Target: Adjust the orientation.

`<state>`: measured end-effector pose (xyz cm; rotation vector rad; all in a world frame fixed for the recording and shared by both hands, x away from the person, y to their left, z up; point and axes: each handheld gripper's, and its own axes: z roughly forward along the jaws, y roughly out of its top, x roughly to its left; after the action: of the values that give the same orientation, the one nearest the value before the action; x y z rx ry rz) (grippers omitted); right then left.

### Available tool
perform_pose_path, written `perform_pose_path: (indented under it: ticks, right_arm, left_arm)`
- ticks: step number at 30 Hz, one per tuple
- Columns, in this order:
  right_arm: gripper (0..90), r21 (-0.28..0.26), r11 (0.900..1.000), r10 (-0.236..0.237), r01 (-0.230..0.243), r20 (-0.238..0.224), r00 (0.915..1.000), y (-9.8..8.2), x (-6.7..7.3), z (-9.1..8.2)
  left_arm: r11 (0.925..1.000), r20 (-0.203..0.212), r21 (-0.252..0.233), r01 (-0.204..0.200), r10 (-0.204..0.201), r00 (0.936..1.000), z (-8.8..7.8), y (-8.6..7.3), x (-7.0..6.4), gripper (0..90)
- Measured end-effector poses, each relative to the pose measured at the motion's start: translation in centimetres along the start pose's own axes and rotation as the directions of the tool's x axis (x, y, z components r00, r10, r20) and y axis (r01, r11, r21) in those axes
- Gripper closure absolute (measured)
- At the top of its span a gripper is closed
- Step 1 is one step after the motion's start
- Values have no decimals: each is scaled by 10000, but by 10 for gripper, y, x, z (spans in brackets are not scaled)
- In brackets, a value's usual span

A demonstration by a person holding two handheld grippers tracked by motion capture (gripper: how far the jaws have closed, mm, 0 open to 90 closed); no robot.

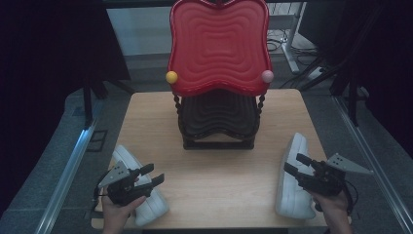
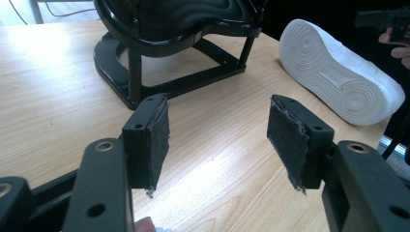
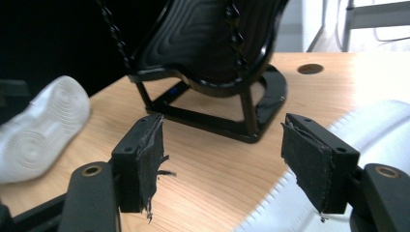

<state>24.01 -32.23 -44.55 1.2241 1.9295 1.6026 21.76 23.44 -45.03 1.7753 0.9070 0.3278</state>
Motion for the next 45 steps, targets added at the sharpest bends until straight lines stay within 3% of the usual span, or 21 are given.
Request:
perform_pose_path:
  ticks: [3, 4, 6, 11, 16, 20, 23, 27, 29, 31, 34, 38, 39, 45]
  right_arm:
    - [322, -48, 9997, 237, -236, 193, 9995, -4, -5, -4]
    - [335, -200, 9976, 666, -661, 262, 9974, -5, -13, -10]
    - [337, -400, 9957, 848, -841, 184, 9962, -3, -16, -16]
    - [336, -411, 9971, 652, -646, 150, 9978, -1, -13, -19]
    - [333, 190, 9994, 287, -286, -62, 9996, -6, -8, -3]
    - [329, 429, 9990, 138, -134, -88, 9999, -9, -5, 2]
    - [329, 346, 9992, 198, -198, 5, 9998, -10, -4, 1]
    - [331, 281, 9993, 245, -246, 45, 9997, -12, -2, 0]
    - [332, 163, 9994, 314, -316, 122, 9994, -11, -1, -2]
    - [332, 131, 9994, 315, -317, 142, 9994, -11, -1, -3]
    - [332, 152, 9997, 210, -213, 166, 9996, -12, 0, -2]
    - [332, 212, 9997, 135, -135, 30, 9999, -14, 4, 0]
    - [333, 191, 9996, 193, -192, -41, 9998, -14, 6, 1]
    - [334, 306, 9993, 227, -226, -24, 9997, -16, 8, 6]
  left_arm:
    - [10000, -93, 63, -58, 59, 9999, 0, -1, 0, 412]
    - [10000, -129, 73, -48, 49, 9999, 1, -1, 0, 414]
    - [9999, -113, 100, -45, 46, 9999, 1, -1, 0, 418]
    - [9996, -275, 253, -98, 105, 9996, 2, -1, 0, 463]
    - [9996, -533, 249, -92, 105, 9985, -1, 0, 2, 496]
    - [9993, -324, 325, -167, 177, 9993, -6, 1, 5, 731]
    - [9997, -360, 253, -33, 43, 9993, -15, 5, 11, 838]
    - [9998, -619, 195, 53, -41, 9981, -31, 11, 19, 887]
    - [9996, -1085, 244, -122, 148, 9940, -46, 14, 23, 896]
    - [9998, -1148, 136, -166, 180, 9932, -56, 15, 24, 896]
    - [9999, -1231, 78, -150, 158, 9923, -64, 11, 24, 897]
    - [9987, -1113, 514, -69, 126, 9937, -71, -6, 25, 899]
    - [9969, -1100, 793, -12, 100, 9939, -75, -18, 24, 900]
    - [9935, -825, 1141, -50, 145, 9965, -85, -43, 13, 900]
